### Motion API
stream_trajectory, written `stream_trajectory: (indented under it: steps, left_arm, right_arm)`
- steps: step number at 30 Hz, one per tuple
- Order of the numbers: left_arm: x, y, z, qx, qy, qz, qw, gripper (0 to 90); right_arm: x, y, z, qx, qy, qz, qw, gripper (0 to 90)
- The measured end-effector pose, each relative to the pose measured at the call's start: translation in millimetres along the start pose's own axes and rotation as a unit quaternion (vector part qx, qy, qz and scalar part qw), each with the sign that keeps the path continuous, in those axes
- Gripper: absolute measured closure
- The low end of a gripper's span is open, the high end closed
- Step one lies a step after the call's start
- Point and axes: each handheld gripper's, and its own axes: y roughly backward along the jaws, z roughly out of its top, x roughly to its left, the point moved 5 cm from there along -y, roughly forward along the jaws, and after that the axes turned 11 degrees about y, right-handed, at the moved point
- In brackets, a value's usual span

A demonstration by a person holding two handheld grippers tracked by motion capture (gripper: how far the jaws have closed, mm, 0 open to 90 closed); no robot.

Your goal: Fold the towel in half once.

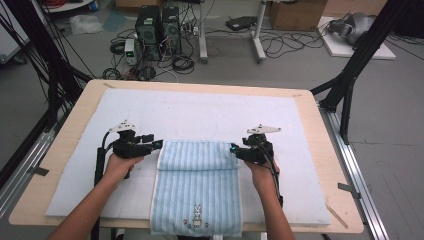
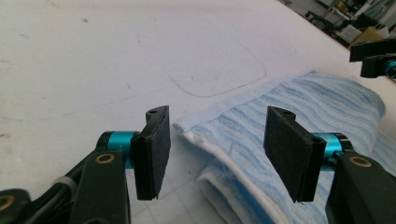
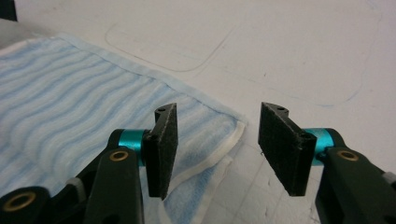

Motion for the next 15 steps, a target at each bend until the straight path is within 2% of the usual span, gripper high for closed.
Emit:
stream_trajectory:
  steps: [5, 9, 11, 13, 15]
  left_arm:
    - [1.1, -14.6, 2.6, 0.014, -0.001, 0.012, 0.9998, 41.0]
    - [0.5, -25.3, -1.8, 0.026, 0.0, 0.016, 0.9995, 40.5]
    - [1.0, -30.7, -6.0, 0.041, -0.005, 0.026, 0.9988, 40.6]
    - [2.6, -36.1, -11.0, 0.058, -0.01, 0.037, 0.9976, 40.9]
    - [2.4, -36.6, -11.1, 0.056, -0.018, 0.044, 0.9973, 45.4]
  right_arm:
    - [-4.3, -17.2, 1.0, 0.025, -0.009, -0.001, 0.9997, 43.1]
    - [-8.5, -32.0, -0.8, 0.044, -0.024, 0.005, 0.9988, 39.8]
    - [-10.0, -39.4, -2.7, 0.059, -0.026, 0.006, 0.9979, 39.4]
    - [-9.6, -45.8, -4.2, 0.071, -0.022, 0.01, 0.9972, 44.4]
    - [-7.0, -49.7, -4.8, 0.079, -0.001, 0.007, 0.9968, 51.5]
